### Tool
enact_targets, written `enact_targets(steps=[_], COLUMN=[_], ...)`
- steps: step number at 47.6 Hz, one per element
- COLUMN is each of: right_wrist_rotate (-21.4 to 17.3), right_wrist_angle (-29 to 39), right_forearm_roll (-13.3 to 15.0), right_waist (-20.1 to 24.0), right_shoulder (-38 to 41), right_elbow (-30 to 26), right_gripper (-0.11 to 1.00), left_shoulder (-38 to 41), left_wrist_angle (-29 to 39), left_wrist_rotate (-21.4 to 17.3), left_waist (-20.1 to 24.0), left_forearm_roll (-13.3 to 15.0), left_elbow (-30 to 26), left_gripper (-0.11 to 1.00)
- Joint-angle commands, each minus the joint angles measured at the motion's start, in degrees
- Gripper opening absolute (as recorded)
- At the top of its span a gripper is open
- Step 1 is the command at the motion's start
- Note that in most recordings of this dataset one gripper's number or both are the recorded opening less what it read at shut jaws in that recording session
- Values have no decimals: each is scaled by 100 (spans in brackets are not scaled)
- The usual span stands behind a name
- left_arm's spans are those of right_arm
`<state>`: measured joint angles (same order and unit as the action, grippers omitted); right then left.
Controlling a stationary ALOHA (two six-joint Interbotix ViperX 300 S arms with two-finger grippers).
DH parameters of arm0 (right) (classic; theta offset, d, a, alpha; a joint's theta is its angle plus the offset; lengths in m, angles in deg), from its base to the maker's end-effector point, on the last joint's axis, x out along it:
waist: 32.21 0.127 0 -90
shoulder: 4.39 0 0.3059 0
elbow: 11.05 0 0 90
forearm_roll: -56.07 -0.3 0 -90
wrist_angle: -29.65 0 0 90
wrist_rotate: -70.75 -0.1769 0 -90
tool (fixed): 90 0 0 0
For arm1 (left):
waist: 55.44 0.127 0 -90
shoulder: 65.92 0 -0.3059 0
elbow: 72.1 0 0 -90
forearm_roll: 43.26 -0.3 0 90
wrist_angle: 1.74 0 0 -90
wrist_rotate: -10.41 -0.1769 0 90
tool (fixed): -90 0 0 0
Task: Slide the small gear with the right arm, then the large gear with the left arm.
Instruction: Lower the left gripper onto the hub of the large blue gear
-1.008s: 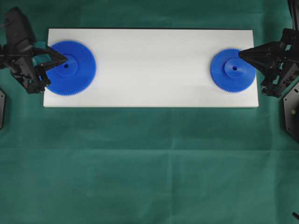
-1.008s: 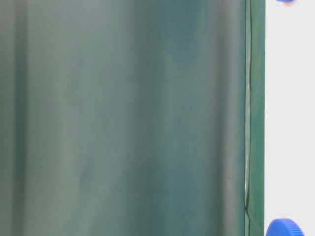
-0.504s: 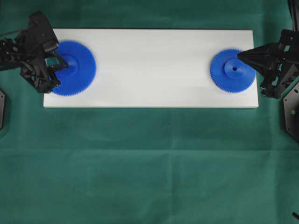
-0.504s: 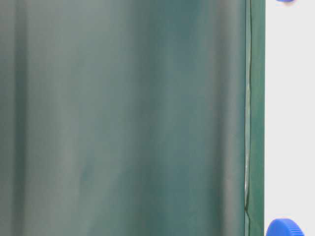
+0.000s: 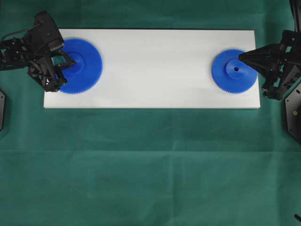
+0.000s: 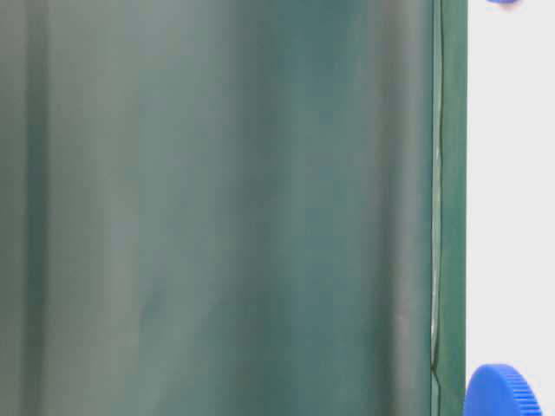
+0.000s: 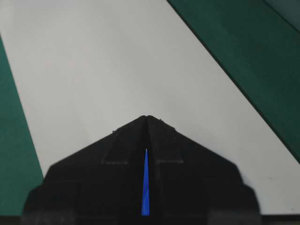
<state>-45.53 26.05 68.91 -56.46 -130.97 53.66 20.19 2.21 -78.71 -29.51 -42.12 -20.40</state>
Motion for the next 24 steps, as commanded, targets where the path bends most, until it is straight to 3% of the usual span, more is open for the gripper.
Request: enact_targets(steps=[1,12,24], right_wrist_rotate=[-9,-9,0], right_wrist_angle=[-62,-62,-53], right_forearm_roll=[9,9,9], right_waist=[18,18,35], right_shoulder=[18,18,18], right_elbow=[-62,-62,-44], right_gripper=[50,50,50], left_shoulder=[88,782,2197], left_wrist_angle=[-18,-325,-308], left_wrist_rotate=[18,9,-18], left_waist=[9,-264,-571], left_forearm_roll=[-9,-9,-9], left_elbow=[-79,-677,-2276], left_gripper=[0,0,0])
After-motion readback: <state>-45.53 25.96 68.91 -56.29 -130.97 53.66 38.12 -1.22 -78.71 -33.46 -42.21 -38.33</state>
